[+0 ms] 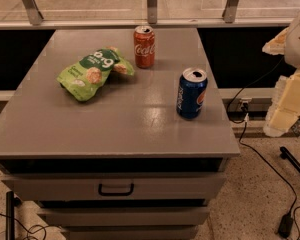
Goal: Pick green rice chip bag
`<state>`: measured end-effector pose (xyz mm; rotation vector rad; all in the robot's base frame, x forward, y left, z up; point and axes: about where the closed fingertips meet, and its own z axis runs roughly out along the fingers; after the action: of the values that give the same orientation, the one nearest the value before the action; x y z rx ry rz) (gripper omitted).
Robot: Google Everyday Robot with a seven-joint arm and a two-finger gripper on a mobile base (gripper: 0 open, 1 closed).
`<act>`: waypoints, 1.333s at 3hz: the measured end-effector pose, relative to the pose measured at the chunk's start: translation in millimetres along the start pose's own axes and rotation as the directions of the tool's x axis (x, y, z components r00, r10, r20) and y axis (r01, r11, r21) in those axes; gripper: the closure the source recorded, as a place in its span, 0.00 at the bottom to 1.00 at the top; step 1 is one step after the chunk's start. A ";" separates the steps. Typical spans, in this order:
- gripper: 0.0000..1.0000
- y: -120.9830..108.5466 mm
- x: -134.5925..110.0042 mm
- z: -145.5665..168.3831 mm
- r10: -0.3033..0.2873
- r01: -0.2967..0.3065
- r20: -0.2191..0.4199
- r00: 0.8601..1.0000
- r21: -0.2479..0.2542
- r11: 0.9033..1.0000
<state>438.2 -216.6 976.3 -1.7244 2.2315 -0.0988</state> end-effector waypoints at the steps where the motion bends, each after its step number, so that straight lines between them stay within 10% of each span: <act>1: 0.00 0.0 0.0 0.0 0.000 0.000 0.000 1.000 0.000 1.000; 4: 0.00 -20.0 -45.4 -0.6 -0.108 0.083 0.187 0.976 0.137 0.987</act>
Offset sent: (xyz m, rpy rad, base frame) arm 0.0068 0.0063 0.0023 0.0327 -0.0429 0.0072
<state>466.6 -178.8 991.2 -1.6943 1.9601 -0.0903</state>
